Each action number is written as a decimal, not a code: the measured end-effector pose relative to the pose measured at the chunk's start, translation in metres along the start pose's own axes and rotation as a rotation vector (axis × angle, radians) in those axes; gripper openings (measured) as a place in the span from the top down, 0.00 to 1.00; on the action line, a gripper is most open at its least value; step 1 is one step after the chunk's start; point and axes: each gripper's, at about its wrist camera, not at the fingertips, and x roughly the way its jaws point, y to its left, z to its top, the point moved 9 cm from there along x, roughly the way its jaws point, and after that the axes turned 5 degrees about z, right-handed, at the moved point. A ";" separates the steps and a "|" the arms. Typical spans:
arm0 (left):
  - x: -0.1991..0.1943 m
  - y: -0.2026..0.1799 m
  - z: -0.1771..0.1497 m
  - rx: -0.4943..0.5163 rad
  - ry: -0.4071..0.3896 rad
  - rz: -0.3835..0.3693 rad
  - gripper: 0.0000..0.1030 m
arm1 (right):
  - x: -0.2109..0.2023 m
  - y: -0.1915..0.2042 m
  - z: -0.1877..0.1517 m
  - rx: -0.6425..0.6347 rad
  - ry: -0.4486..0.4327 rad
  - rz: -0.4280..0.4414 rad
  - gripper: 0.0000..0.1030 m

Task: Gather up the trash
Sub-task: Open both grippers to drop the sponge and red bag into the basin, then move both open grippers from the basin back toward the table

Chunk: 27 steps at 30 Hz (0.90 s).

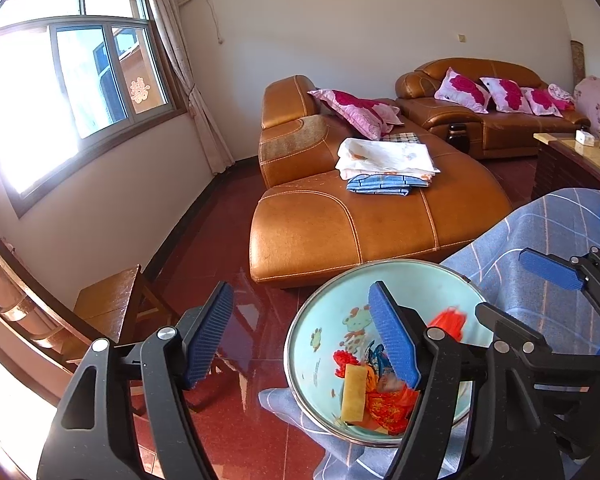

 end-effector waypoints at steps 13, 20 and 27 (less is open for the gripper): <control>-0.003 -0.014 -0.003 0.023 0.003 -0.027 0.28 | -0.003 -0.008 0.001 0.020 -0.003 -0.055 0.38; -0.012 -0.040 -0.011 0.054 -0.003 -0.083 0.21 | -0.022 -0.032 -0.010 0.050 0.023 -0.224 0.35; -0.034 -0.099 -0.022 0.124 -0.012 -0.209 0.20 | -0.094 -0.076 -0.038 0.170 0.054 -0.397 0.31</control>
